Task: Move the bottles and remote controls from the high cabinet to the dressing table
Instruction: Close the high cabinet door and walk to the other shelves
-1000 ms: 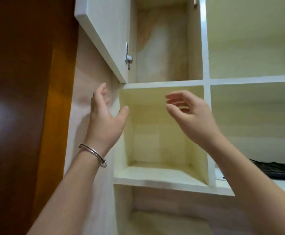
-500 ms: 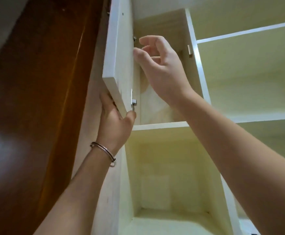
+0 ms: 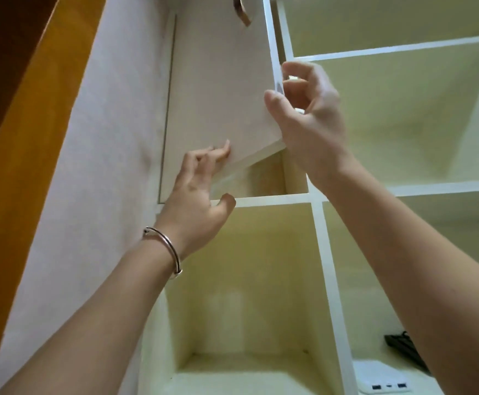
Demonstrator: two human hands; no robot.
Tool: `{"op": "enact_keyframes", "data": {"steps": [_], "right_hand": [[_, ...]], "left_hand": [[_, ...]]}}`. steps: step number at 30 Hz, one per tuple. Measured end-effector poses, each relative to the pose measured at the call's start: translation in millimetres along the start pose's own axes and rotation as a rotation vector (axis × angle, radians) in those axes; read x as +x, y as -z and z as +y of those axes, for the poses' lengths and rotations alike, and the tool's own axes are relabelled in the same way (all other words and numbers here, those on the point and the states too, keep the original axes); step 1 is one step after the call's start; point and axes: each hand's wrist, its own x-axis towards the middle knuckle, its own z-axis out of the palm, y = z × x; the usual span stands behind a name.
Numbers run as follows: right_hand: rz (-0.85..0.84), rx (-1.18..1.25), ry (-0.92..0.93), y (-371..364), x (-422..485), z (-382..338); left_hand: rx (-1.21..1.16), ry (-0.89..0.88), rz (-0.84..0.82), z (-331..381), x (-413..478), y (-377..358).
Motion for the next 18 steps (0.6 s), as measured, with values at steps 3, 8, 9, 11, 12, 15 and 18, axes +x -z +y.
{"op": "enact_keyframes", "data": {"steps": [3, 8, 9, 11, 12, 15, 18], "right_hand": [[0.017, -0.104, 0.004, 12, -3, 19], [0.002, -0.312, -0.030, 30, -9, 53], [-0.005, -0.342, -0.034, 32, -10, 58], [-0.022, -0.402, -0.036, 33, -11, 66], [-0.031, -0.431, -0.047, 33, -11, 70], [-0.073, -0.496, -0.173, 33, -8, 81], [-0.141, -0.537, -0.334, 33, -6, 92]], "left_hand": [[0.096, -0.005, -0.052, 1, 4, -7], [0.316, 0.038, -0.183, 2, 11, -23], [0.345, 0.043, -0.200, 3, 12, -26], [0.392, 0.050, -0.219, 3, 13, -31], [0.410, 0.055, -0.226, 2, 14, -33], [0.462, 0.077, -0.251, 2, 16, -41], [0.535, 0.096, -0.284, 2, 17, -50]]}}
